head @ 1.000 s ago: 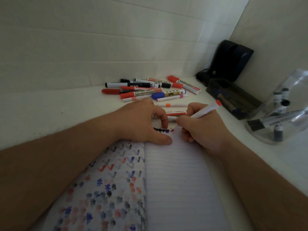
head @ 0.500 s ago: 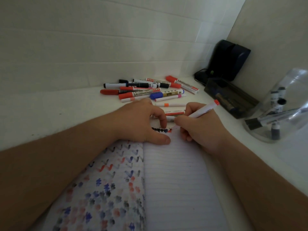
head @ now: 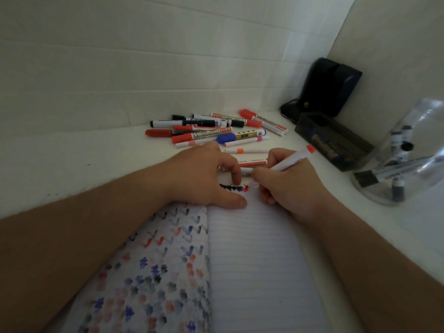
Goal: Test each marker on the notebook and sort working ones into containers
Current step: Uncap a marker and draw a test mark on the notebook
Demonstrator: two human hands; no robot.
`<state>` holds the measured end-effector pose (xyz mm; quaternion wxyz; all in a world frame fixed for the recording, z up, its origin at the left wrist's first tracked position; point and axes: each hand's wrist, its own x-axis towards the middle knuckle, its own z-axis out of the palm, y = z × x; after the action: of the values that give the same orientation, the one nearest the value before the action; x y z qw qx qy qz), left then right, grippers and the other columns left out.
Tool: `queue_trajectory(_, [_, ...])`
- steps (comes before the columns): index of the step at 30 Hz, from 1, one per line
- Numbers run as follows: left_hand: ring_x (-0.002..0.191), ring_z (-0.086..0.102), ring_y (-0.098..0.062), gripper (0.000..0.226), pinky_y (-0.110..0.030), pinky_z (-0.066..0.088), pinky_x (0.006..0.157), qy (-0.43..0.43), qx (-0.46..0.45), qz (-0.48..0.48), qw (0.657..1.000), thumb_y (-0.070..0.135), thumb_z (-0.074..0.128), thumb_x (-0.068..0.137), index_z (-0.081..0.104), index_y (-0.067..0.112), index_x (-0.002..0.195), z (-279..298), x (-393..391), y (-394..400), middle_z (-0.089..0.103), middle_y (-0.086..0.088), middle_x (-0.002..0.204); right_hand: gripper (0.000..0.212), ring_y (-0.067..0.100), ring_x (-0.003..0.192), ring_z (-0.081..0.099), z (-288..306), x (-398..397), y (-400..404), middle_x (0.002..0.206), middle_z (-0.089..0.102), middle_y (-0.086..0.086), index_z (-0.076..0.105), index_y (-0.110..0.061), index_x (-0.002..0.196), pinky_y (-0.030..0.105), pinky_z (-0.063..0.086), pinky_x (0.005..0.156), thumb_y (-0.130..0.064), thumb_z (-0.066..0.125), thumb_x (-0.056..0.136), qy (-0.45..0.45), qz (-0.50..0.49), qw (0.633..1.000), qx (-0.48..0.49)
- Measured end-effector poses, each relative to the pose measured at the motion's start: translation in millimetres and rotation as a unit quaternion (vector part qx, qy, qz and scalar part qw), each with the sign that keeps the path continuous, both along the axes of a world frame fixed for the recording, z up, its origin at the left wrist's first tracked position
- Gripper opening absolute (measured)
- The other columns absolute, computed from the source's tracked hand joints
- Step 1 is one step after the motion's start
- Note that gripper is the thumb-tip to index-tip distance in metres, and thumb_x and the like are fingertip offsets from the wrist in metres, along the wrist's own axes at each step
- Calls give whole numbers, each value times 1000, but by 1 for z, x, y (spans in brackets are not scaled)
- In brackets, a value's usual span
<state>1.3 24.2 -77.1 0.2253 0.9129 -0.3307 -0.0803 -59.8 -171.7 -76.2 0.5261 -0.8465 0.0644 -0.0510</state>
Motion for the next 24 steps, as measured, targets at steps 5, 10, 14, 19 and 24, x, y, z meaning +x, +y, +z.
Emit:
queue_trajectory(5, [94,47,-1,46,-30,44,79,-5,0,-4,1000,78,76,62,62,51,97,-1,0,1,48,18,103,23,23,51,59,1,1,0,60,64,13,54,-11,74,30,49,49,-6,73,86,7,10,1000,-17])
queue_trajectory(10, [65,48,-6,34,-31,41,59,-20,-126,30,991,40,69,84,39,34,100,-3,-2,4,52,9,84,33,22,45,39,-1,4,-6,53,47,10,49,-15,65,28,29,43,-1,72,85,-22,1,994,105])
queue_trajectory(14, [65,54,-1,32,-21,44,62,-50,-231,40,971,5,43,102,30,29,118,-2,3,5,63,10,98,22,15,45,31,6,3,-18,59,43,6,60,-17,77,24,18,41,-7,77,84,-26,49,959,278])
queue_trajectory(19, [89,62,9,19,-6,43,74,-31,-237,12,971,17,53,104,38,27,112,-3,5,3,72,16,100,26,14,54,37,12,2,-28,74,56,5,72,-14,91,19,22,42,-26,56,75,-2,101,903,417])
queue_trajectory(24, [97,62,9,11,-6,46,76,-65,-224,-1,973,23,56,104,47,28,109,-3,4,3,68,20,98,33,16,50,39,10,3,-25,70,60,9,70,-10,94,19,20,43,-24,46,76,-12,97,901,424])
